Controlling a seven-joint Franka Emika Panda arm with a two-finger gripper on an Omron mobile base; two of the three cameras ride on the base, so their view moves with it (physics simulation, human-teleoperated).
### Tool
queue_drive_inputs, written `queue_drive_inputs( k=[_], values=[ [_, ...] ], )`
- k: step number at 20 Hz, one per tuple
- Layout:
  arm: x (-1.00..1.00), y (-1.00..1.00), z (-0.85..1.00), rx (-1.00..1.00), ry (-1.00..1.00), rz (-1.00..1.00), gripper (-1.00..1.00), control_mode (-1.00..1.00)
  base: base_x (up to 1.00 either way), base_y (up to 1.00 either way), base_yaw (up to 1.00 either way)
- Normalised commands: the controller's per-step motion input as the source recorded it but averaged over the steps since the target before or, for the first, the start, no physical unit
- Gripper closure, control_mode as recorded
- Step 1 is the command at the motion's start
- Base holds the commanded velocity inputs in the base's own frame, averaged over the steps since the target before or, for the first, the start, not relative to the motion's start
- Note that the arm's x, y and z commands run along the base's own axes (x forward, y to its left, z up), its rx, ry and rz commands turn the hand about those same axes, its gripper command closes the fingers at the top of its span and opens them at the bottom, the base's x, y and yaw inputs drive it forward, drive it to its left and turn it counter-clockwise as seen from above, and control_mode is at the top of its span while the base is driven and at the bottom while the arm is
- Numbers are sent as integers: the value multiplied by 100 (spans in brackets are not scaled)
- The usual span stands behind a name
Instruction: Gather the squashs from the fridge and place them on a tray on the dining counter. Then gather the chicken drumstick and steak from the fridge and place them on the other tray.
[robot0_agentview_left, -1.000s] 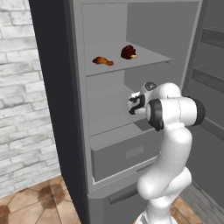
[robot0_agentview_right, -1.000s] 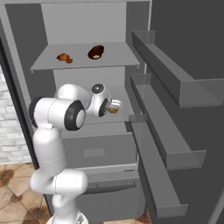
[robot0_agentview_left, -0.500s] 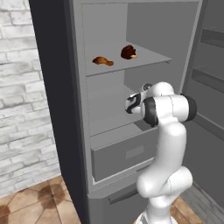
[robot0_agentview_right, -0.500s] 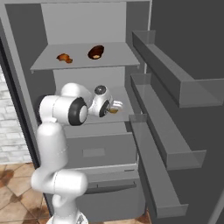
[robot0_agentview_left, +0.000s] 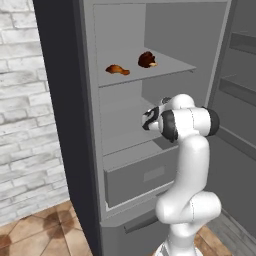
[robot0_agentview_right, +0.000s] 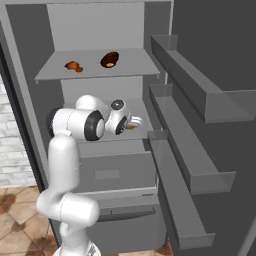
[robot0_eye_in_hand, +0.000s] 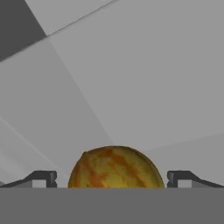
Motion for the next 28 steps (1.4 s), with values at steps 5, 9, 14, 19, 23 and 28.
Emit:
queue_drive_inputs(
  k=[5,9,14,19,23,28],
  values=[
    [29,0,-5,0,0,0,-100,-100,0,0,0],
    [19,0,-8,0,0,0,-100,-100,0,0,0],
    [-9,0,-20,0,0,0,100,-100,0,0,0],
    [-19,0,-20,0,0,0,100,-100,0,0,0],
    [-39,0,-8,0,-6,0,100,-100,0,0,0],
    [-71,0,4,4,-13,-1,100,-100,0,0,0]
  ],
)
